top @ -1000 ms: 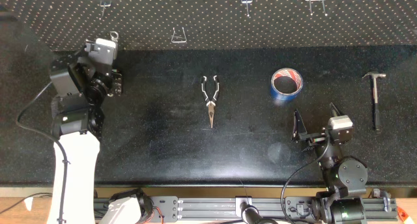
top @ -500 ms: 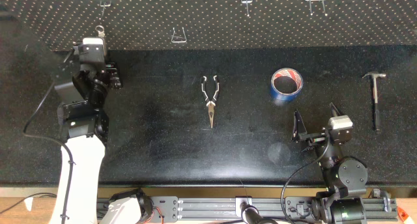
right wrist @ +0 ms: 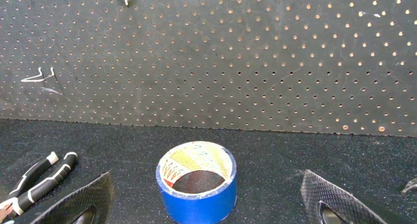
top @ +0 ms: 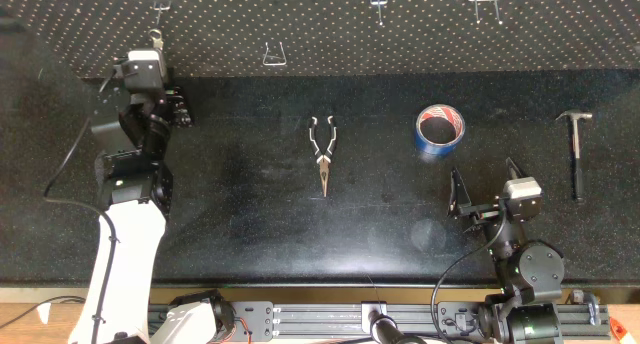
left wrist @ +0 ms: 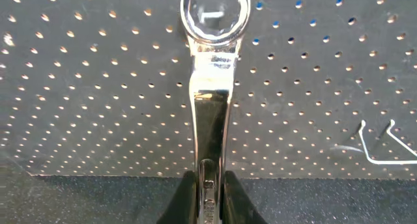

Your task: Place Tools Onto Pegboard

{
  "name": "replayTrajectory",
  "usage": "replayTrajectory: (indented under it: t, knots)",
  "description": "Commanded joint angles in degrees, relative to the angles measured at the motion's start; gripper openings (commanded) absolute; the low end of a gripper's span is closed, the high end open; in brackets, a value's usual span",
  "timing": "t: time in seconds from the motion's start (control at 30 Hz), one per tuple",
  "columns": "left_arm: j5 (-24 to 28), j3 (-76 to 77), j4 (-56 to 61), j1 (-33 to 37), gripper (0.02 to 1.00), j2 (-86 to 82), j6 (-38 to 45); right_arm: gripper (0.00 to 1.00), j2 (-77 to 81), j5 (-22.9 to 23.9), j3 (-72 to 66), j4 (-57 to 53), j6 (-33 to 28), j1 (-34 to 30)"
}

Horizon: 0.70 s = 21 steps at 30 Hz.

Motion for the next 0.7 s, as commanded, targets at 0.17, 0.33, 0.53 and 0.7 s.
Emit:
replayTrajectory:
  t: [0.17,0.33,0.53,0.7]
  knots:
    - [-3.3,0.4,1.9,-0.2,0.029,0.3,-1.0,0.943,-0.6,0.5,-0.3,-0.2,-0.6,0.3]
    - [-3.3,0.4,2.1,-0.2,0.029,1.2,-1.0,0.943,-0.6,0.5,-0.3,-0.2,-0.6,0.3]
    - [-3.3,0.4,2.7,-0.2,0.027,1.9,-1.0,0.943,-0.6,0.5,-0.3,-0.2,-0.6,0.3]
    - [-3.3,0.4,3.0,-0.2,0.029,2.3,-1.0,0.943,-0.6,0.5,-0.3,-0.2,-0.6,0.3]
